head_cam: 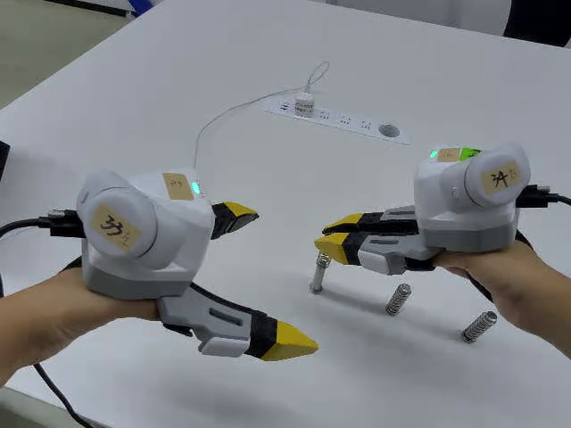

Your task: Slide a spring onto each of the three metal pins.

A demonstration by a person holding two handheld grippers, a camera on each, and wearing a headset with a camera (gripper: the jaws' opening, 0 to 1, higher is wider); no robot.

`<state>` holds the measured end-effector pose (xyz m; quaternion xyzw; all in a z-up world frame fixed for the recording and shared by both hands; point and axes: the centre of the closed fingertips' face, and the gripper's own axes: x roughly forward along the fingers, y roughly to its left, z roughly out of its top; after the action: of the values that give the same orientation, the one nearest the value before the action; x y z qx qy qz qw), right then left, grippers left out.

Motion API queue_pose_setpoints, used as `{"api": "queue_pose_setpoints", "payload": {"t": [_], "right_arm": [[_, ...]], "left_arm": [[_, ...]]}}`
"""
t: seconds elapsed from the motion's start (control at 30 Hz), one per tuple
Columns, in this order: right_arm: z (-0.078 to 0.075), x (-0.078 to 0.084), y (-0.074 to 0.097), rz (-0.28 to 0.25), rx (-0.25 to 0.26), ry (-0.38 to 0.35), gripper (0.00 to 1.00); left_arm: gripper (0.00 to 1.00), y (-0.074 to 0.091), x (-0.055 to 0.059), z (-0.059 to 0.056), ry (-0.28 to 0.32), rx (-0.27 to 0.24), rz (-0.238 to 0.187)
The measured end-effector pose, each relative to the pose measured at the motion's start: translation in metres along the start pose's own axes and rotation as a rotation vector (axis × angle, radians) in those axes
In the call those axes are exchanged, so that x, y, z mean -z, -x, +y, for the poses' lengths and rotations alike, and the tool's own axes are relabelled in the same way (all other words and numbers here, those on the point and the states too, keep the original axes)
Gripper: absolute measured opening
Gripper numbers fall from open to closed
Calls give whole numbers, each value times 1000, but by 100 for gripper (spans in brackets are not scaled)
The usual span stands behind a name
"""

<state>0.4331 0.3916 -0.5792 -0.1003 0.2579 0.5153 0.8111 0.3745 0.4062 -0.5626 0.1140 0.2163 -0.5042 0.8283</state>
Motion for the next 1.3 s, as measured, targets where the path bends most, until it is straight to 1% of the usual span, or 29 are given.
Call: {"api": "queue_pose_setpoints", "payload": {"t": [0.07,0.17,0.27,0.5,0.57,0.67,0.97,1.1,1.3], "right_arm": [[0,1,-2,5,0,2,11],[1,4,-5,19,3,11,11],[2,6,-7,24,3,16,11],[-1,12,-11,31,2,23,11],[-2,16,-13,43,10,33,11],[-4,21,-16,58,16,28,11],[-5,30,-21,80,20,31,11],[-4,40,-24,114,18,50,11],[-4,44,-24,119,20,43,11]], "left_arm": [[99,1,-1,1,4,0,-6],[99,2,-6,4,22,-5,-33],[98,2,-8,6,26,-10,-40],[98,1,-10,5,19,-6,-42],[98,2,-10,7,19,-10,-44],[97,3,-10,9,24,-14,-48],[97,4,-10,11,24,-17,-46],[97,2,-9,10,24,-12,-44],[96,1,-10,9,25,-9,-44]]}}
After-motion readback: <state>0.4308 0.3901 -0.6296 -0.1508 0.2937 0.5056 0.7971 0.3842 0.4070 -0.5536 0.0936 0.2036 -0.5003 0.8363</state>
